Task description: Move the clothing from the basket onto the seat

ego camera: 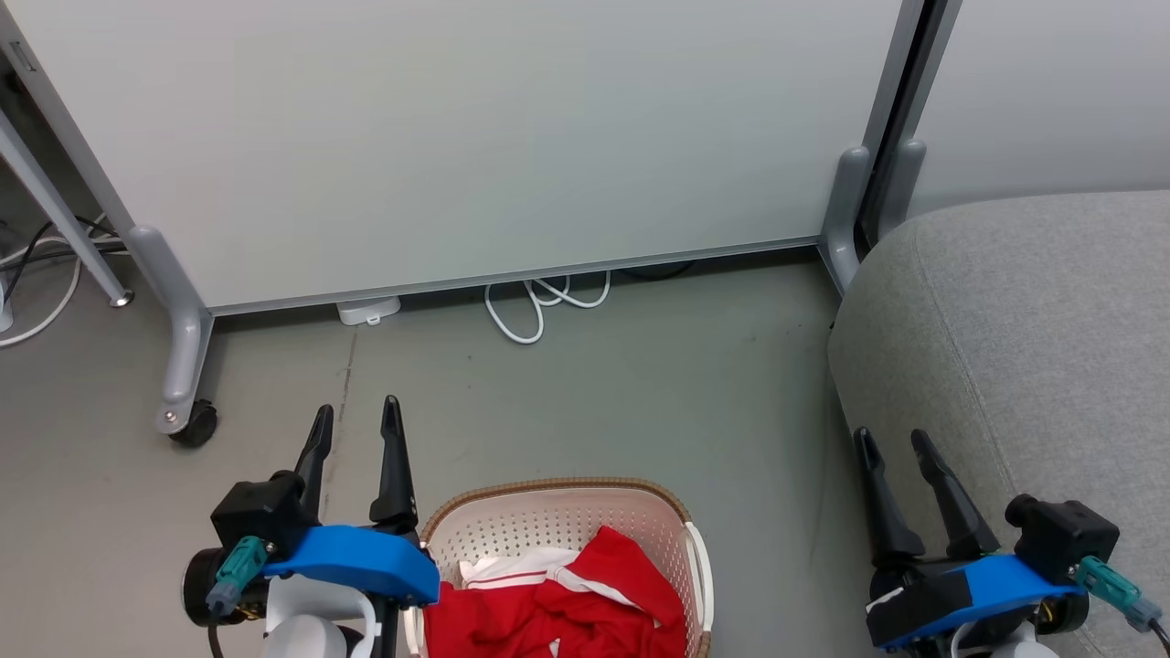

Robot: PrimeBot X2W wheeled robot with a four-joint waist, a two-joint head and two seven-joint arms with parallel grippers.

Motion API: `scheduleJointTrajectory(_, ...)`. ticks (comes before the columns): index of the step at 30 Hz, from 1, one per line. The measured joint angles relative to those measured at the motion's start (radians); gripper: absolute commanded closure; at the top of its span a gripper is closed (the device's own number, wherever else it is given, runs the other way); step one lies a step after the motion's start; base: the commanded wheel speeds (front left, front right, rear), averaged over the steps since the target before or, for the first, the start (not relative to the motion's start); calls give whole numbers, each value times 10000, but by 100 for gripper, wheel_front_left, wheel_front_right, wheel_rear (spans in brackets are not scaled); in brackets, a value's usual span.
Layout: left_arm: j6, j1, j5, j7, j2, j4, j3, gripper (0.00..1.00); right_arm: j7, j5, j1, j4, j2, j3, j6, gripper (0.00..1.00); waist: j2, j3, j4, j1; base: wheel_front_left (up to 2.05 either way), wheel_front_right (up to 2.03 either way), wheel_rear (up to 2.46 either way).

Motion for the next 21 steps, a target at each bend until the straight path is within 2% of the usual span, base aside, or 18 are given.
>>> scheduleJointTrajectory(10,-119,-59,769,-217,-21,263,-176,0,-213,-828,-4,4,-4,105,2,0,0,-49,22,0,0,0,0)
scheduleJointTrajectory(21,-529,-89,1494,-430,-40,472,-337,0,-435,-1710,0,4,-6,188,4,0,0,-111,55,0,0,0,0)
